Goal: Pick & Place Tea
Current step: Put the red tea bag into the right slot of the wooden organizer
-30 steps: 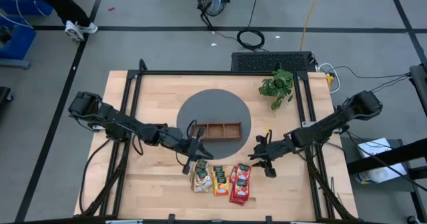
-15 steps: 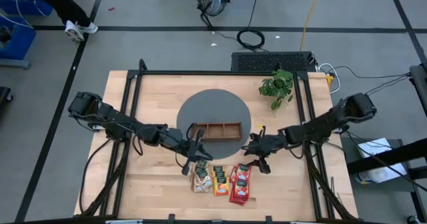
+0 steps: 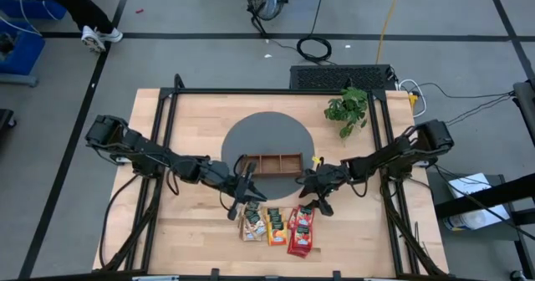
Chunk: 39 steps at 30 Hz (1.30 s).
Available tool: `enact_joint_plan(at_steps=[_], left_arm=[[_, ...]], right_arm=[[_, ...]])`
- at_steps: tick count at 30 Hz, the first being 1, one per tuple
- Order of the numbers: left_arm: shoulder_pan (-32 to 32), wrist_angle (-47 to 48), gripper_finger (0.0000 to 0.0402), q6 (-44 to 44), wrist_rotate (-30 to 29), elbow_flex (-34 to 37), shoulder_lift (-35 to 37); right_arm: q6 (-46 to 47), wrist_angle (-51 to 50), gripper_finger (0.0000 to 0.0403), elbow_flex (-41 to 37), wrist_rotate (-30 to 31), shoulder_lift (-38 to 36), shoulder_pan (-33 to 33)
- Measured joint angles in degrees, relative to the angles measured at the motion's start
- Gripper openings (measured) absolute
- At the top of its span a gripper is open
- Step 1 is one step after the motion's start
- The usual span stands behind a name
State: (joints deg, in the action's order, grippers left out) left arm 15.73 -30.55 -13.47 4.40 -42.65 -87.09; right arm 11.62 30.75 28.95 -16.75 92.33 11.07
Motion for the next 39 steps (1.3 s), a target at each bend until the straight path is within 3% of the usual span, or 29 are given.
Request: enact_joint_plan(at_steps=[9, 23, 31, 39], left_arm=[[0.0, 0.1, 0.0026, 0.1, 0.0, 0.0, 0.0], [0.0, 0.4, 0.0026, 0.2, 0.0, 0.0, 0.0], [0.0, 0.3, 0.0026, 0.5, 0.0, 0.0, 0.0], [0.0, 0.3, 0.0026, 0.5, 0.0, 0.0, 0.0]], right_arm=[[0.1, 6.7, 0.0212, 0.0, -0.1, 6.3, 0.3], [0.7, 8.4, 0.0205, 0.0, -1.1, 7.7, 1.7], [0.7, 8.1, 0.0162, 0.0, -1.3, 7.7, 2.6], [-1.5, 7.8, 0.0083, 0.0, 0.1, 7.7, 2.6]])
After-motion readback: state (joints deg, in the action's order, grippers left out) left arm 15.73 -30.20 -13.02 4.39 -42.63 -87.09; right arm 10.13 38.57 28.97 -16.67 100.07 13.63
